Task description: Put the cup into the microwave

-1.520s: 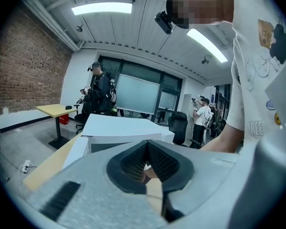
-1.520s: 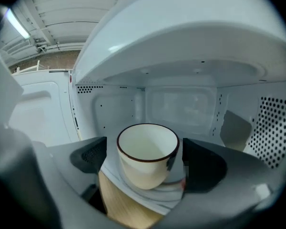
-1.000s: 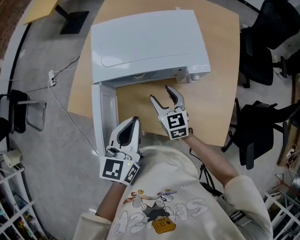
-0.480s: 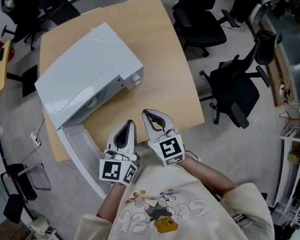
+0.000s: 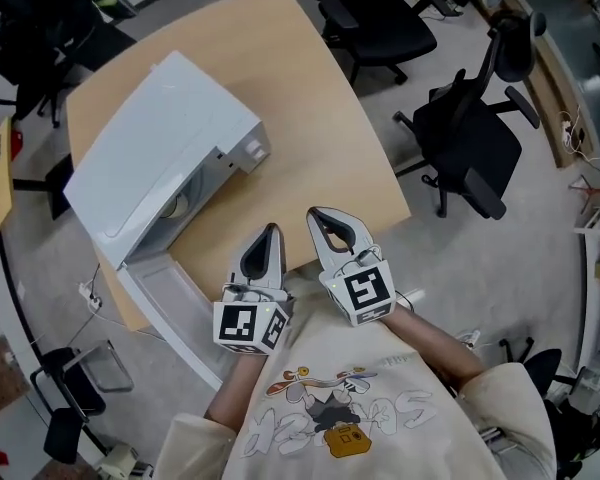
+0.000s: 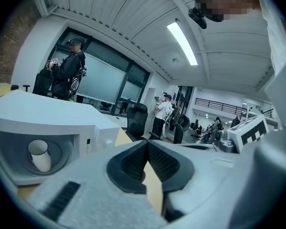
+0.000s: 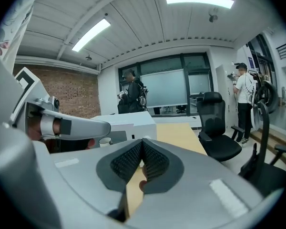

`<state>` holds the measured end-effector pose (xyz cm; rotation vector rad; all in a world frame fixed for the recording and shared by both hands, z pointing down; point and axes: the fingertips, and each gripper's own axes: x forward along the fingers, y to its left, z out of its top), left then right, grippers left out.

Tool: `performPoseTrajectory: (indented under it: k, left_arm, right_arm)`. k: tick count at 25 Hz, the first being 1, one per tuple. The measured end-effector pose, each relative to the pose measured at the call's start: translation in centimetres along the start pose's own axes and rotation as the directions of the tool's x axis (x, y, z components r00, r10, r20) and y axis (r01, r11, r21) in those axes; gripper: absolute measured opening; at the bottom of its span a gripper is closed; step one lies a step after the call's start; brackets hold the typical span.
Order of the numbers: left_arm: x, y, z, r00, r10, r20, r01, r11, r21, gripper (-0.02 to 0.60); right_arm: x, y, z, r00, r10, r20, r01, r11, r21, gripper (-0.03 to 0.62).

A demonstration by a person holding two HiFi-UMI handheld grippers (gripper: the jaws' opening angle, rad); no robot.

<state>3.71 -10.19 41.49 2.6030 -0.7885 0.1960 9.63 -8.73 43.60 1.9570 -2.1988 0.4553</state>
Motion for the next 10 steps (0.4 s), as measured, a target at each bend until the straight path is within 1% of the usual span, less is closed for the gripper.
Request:
performPoseTrajectory:
  k: [4, 10]
  left_arm:
    - [0.7, -1.0, -0.1, 1.0, -0.008, -0.013, 0.008, 1.0, 0.005, 0.003]
    - [1.0, -1.1, -0.2, 1.0, -0.011, -0.02, 0.011, 1.0, 0.013, 0.003]
  right_arm:
    - [-0.8, -0.9, 0.8, 1.0, -0.003, 0.011, 0.003, 1.0, 0.003, 0.005]
    - [-1.0, -1.3, 0.9, 1.0, -0.009, 0.024, 0.009, 1.0, 0.019, 0.005]
